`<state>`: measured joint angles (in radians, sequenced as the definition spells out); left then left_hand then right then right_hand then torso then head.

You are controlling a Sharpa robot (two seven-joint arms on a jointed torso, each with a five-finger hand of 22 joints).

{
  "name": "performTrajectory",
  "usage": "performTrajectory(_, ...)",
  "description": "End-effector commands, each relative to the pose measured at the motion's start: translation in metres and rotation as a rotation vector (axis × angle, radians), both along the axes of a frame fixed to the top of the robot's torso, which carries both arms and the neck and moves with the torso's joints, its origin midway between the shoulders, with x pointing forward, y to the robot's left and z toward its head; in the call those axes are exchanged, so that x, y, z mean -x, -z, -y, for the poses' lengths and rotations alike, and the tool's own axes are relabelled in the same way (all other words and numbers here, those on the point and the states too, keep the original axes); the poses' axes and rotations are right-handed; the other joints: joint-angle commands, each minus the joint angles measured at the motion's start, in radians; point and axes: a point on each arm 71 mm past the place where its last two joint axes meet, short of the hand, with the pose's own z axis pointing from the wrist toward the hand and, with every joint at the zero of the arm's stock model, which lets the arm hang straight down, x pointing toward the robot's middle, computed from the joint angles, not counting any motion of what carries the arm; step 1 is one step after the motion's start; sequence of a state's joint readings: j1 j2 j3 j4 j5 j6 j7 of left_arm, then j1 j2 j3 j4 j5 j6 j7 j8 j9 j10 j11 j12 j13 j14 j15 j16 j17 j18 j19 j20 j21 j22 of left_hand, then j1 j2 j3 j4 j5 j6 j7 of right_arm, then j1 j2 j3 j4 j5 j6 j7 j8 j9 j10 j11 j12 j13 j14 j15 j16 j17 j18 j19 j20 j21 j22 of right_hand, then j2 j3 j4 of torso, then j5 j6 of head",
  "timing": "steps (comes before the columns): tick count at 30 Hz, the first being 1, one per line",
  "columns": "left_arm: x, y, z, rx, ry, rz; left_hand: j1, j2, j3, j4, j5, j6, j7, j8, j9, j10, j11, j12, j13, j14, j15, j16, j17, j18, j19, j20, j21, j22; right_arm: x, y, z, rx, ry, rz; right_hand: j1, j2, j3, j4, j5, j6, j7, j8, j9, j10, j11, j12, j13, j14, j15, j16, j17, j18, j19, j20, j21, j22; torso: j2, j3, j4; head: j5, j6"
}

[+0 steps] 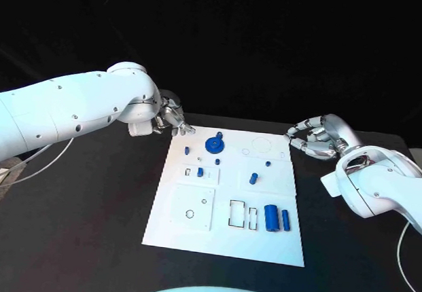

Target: Assemble the parts on the task board

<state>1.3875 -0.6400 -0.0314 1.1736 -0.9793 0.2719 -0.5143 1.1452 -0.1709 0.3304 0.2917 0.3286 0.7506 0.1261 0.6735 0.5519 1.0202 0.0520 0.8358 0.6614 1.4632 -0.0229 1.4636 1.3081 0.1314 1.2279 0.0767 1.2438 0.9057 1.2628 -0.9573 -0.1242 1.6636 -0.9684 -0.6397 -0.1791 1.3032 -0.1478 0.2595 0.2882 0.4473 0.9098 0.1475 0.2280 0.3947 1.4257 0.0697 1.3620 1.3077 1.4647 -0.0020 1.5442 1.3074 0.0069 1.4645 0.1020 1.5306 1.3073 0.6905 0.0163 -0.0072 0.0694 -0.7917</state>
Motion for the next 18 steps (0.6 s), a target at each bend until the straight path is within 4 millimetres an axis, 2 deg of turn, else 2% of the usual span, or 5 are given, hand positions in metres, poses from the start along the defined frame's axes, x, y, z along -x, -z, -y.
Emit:
performTrajectory(1, -0.004, 0.003, 0.0, -0.046, 0.015, 0.048, -0.012, 0.0, -0.017, 0.001, -0.008, 0.001, -0.004, 0.023, 0.011, 0.009, -0.006, 0.014, -0.003, 0.047, 0.002, 0.009, 0.058, -0.006, 0.019, 0.0, 0.015, 0.024, 0.0, 0.0, -0.001, 0.0, -0.012, 0.005, -0.003, -0.007, 0.006, 0.0, 0.006, -0.007, 0.002, 0.004, -0.001, -0.001, -0.005, -0.003, 0.095, 0.091, -0.006, -0.004, 0.204, 0.005, 0.083, -0.005, -0.005, 0.237, -0.001, 0.0005, 0.0002, 0.003, -0.003)
performTrajectory(3, -0.004, 0.008, 0.001, -0.054, 0.014, 0.043, -0.032, 0.002, -0.029, 0.002, -0.021, -0.002, -0.007, 0.034, 0.016, 0.012, -0.007, 0.019, -0.005, 0.048, 0.0, 0.01, 0.058, -0.007, 0.022, -0.001, 0.017, 0.027, 0.0, 0.0, -0.002, 0.0, -0.012, 0.005, -0.003, -0.007, 0.006, 0.0, 0.006, -0.007, 0.002, 0.004, -0.001, -0.001, -0.005, -0.003, 0.095, 0.091, -0.006, -0.004, 0.204, 0.005, 0.083, -0.005, -0.005, 0.237, 0.0, 0.0004, 0.0, 0.004, -0.003)
performTrajectory(6, -0.005, 0.015, 0.002, -0.061, 0.009, 0.035, -0.084, 0.016, -0.062, 0.003, -0.107, -0.007, -0.012, 0.057, 0.023, 0.017, -0.012, 0.03, -0.011, 0.051, -0.003, 0.013, 0.064, -0.01, 0.032, -0.003, 0.027, 0.045, 0.001, 0.001, -0.002, -0.001, -0.014, 0.005, -0.004, -0.007, 0.007, 0.001, 0.006, -0.007, 0.003, 0.005, -0.001, -0.002, -0.005, -0.004, 0.095, 0.091, -0.006, -0.004, 0.203, 0.005, 0.083, -0.005, -0.005, 0.236, -0.001, 0.0005, -0.0008, 0.003, -0.004)
performTrajectory(14, -0.007, 0.029, 0.003, -0.098, -0.01, 0.046, -0.125, 0.03, -0.121, 0.003, -0.183, 0.0, -0.023, 0.087, 0.026, 0.032, -0.021, 0.051, -0.018, 0.06, -0.011, 0.023, 0.081, -0.018, 0.056, -0.007, 0.052, 0.088, 0.001, 0.001, -0.001, -0.001, -0.011, 0.007, -0.004, -0.007, 0.007, 0.001, 0.006, -0.007, 0.003, 0.005, -0.001, -0.002, -0.005, -0.004, 0.095, 0.091, -0.006, -0.004, 0.203, 0.005, 0.083, -0.005, -0.005, 0.236, 0.0, 0.0018, -0.0042, 0.008, -0.009)
performTrajectory(18, -0.006, 0.032, 0.004, -0.117, 0.002, 0.03, -0.121, 0.036, -0.123, 0.002, -0.187, 0.001, -0.024, 0.089, 0.026, 0.034, -0.022, 0.053, -0.019, 0.061, -0.012, 0.025, 0.085, -0.019, 0.06, -0.007, 0.057, 0.096, 0.001, 0.001, -0.001, -0.001, -0.011, 0.007, -0.004, -0.007, 0.007, 0.001, 0.006, -0.007, 0.003, 0.005, -0.001, -0.002, -0.005, -0.004, 0.095, 0.091, -0.006, -0.004, 0.203, 0.005, 0.083, -0.005, -0.005, 0.236, 0.0, 0.002, -0.0039, 0.005, -0.01)
